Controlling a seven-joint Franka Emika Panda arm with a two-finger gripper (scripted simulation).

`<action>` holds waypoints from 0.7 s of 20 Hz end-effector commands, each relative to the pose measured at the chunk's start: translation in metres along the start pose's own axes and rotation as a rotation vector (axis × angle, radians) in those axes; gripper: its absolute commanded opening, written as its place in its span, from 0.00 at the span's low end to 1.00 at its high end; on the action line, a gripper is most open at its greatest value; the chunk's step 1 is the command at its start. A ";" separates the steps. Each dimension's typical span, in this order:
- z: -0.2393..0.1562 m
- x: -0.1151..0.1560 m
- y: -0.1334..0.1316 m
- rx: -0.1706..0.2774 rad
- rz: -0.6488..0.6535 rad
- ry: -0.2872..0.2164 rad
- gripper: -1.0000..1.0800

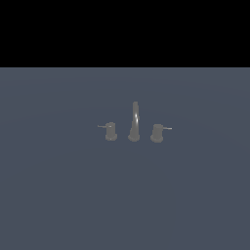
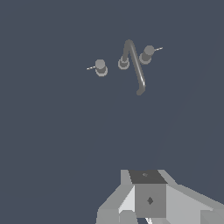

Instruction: Turn on the faucet by rotating a designated handle.

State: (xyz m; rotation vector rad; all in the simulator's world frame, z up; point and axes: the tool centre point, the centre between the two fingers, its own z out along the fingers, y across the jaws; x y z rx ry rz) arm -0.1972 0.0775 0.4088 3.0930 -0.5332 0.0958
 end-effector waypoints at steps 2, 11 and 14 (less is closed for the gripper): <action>0.021 0.008 -0.015 -0.001 0.076 -0.003 0.00; 0.073 0.035 -0.050 -0.004 0.264 -0.012 0.00; 0.090 0.045 -0.060 -0.005 0.323 -0.014 0.00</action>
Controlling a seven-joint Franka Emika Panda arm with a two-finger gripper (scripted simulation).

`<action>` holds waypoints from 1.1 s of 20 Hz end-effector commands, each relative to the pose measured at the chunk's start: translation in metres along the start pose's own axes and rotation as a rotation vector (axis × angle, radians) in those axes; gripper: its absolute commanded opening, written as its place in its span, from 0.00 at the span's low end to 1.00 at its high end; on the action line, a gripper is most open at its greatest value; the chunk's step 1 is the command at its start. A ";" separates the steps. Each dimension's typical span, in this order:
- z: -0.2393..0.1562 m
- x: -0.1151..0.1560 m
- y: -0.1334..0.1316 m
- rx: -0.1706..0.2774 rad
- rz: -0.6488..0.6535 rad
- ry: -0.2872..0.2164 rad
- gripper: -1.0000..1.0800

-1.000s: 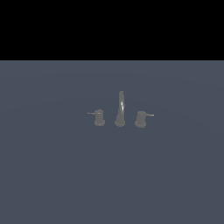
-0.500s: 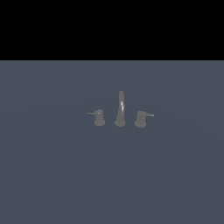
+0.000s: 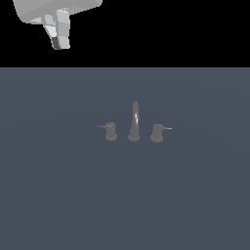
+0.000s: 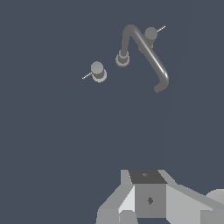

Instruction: Turn on the faucet by rotating a designated handle.

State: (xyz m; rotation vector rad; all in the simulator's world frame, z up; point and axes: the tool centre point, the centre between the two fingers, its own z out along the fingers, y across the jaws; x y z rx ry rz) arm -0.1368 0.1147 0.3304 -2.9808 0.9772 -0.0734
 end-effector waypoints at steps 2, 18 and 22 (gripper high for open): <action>0.019 0.008 -0.014 0.000 0.070 -0.003 0.00; 0.098 0.052 -0.064 -0.007 0.355 -0.015 0.00; 0.118 0.066 -0.074 -0.010 0.426 -0.016 0.00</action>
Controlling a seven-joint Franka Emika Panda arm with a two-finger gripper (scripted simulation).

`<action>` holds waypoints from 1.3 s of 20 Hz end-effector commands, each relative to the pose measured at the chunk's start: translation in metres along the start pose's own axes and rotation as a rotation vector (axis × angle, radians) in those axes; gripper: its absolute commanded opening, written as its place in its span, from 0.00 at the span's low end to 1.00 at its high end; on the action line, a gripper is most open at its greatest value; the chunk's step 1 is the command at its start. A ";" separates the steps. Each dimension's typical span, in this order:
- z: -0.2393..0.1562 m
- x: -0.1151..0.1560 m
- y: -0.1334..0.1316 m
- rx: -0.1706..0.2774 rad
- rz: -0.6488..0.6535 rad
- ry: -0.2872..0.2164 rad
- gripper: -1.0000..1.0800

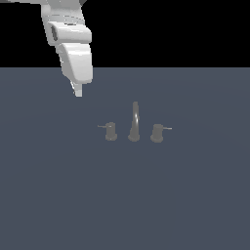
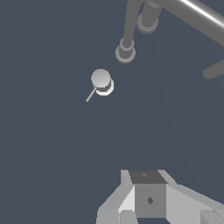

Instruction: Turn on the faucet by rotating a designated handle.

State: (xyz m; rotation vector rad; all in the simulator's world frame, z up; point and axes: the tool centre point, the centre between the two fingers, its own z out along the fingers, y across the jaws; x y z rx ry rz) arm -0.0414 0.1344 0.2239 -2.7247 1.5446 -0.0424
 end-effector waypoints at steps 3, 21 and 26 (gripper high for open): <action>0.023 0.011 -0.016 -0.003 0.083 -0.001 0.00; 0.133 0.082 -0.078 -0.023 0.479 -0.004 0.00; 0.152 0.098 -0.086 -0.026 0.553 -0.007 0.00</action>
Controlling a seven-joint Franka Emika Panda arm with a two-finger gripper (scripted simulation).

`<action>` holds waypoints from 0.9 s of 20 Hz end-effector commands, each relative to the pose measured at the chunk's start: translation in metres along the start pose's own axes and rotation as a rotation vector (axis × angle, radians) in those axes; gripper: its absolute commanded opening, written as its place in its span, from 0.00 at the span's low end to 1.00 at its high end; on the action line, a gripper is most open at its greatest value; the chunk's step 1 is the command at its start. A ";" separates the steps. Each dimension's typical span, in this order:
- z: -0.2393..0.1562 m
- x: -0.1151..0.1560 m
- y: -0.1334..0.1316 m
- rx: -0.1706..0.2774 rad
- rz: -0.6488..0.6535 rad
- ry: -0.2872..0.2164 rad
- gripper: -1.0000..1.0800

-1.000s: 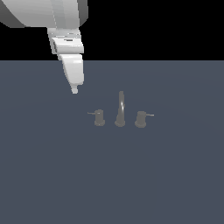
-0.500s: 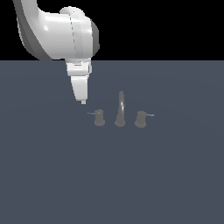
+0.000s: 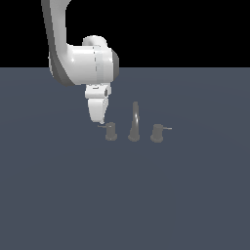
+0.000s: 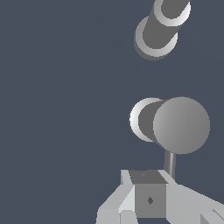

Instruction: Turn on the faucet by rotating a designated handle.

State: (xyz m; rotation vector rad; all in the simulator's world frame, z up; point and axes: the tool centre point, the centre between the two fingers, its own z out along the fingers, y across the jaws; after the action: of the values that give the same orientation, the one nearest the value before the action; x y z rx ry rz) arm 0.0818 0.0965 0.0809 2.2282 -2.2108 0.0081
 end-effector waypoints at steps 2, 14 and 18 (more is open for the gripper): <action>0.010 0.006 -0.009 -0.001 0.042 -0.002 0.00; 0.018 0.008 -0.012 -0.002 0.072 -0.004 0.00; 0.017 0.001 -0.001 -0.002 0.072 -0.005 0.00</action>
State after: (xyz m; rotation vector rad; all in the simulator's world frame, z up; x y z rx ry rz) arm 0.0870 0.0928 0.0633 2.1477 -2.2915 0.0009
